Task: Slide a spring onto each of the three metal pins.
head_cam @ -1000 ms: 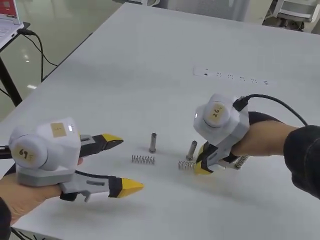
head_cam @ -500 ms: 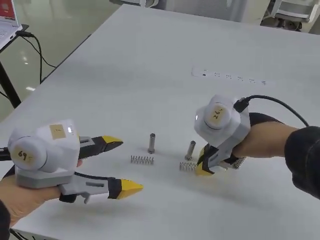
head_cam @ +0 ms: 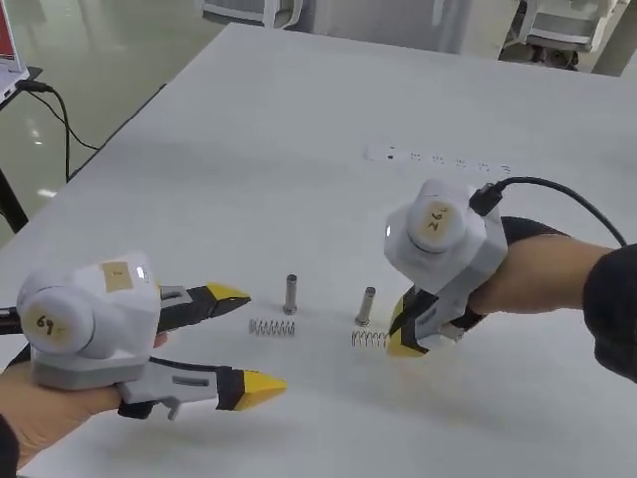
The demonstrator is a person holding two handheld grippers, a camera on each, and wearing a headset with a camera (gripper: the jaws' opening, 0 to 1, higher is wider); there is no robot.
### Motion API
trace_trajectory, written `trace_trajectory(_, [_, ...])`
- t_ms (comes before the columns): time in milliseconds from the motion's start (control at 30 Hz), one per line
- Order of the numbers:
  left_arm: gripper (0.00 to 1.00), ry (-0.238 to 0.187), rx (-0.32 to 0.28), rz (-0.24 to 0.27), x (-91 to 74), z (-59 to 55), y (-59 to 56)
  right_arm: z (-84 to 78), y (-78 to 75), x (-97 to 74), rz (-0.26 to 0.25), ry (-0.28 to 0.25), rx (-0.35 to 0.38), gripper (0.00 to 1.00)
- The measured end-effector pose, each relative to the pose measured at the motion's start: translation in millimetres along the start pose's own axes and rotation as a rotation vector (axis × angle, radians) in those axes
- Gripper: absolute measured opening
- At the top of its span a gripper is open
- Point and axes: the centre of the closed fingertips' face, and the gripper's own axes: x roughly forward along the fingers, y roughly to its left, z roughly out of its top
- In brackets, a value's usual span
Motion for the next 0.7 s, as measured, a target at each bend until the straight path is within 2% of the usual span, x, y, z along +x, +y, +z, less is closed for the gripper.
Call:
trace_trajectory(200, [0.57,-0.007,0.025,-0.026,5.8,9.0,-7.4,2.7,6.6,-8.5,0.002,-0.007,-0.005,0.13])
trace_trajectory(500, [0.51,-0.014,0.068,-0.086,16.8,22.6,-19.2,15.2,15.0,-24.4,-0.009,-0.024,-0.032,0.13])
trace_trajectory(700, [0.48,-0.016,0.091,-0.122,25.9,28.8,-28.6,17.8,21.5,-28.5,-0.011,-0.025,-0.044,0.13])
